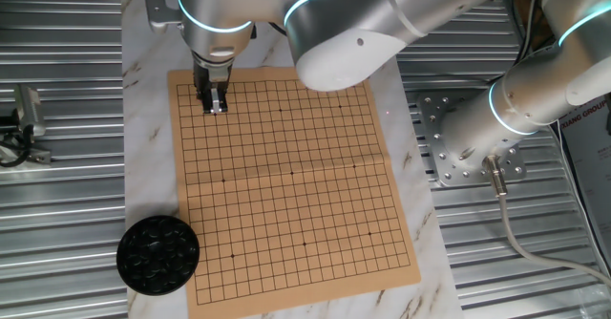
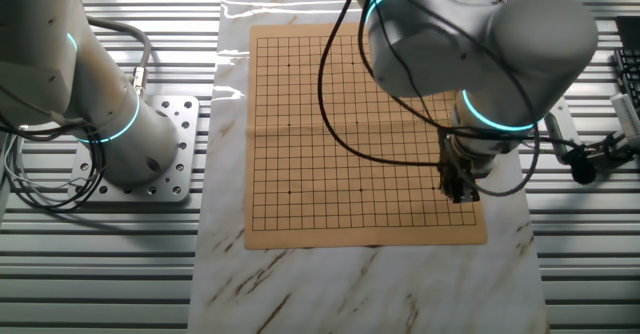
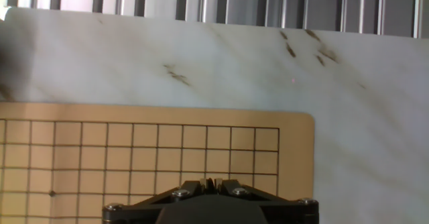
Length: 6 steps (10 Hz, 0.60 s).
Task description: Play the first move as black on the 3-4 point in the upper right corner of the Go board
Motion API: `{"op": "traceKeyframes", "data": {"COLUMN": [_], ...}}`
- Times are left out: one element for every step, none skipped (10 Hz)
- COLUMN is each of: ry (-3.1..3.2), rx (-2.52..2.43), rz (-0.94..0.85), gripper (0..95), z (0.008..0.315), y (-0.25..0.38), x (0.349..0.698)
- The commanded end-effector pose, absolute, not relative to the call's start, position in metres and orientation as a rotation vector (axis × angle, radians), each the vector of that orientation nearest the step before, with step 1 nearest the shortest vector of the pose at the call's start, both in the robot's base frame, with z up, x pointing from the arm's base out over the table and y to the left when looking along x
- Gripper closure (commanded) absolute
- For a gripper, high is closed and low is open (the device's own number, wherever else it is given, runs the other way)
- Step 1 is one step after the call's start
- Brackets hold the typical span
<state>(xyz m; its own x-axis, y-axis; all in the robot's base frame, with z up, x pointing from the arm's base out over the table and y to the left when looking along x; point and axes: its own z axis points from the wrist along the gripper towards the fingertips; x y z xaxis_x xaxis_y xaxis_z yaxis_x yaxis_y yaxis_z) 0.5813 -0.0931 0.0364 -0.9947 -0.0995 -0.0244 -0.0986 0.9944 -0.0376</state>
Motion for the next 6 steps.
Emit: {"op": "traceKeyframes", "data": {"ry": [3.112,3.112,3.112,3.111,3.109,3.108], "rx": [-0.157,-0.159,-0.161,-0.166,-0.172,-0.178], "rz": [-0.059,-0.059,-0.060,-0.060,-0.061,-0.061], "gripper": [95.0,95.0,95.0,95.0,95.0,95.0], "z": [0.0365,0.0358,0.0353,0.0343,0.0332,0.0325], "y": [-0.0938,-0.0950,-0.0955,-0.0966,-0.0977,-0.0985], "x": [0.5802,0.5792,0.5786,0.5779,0.5768,0.5760]}}
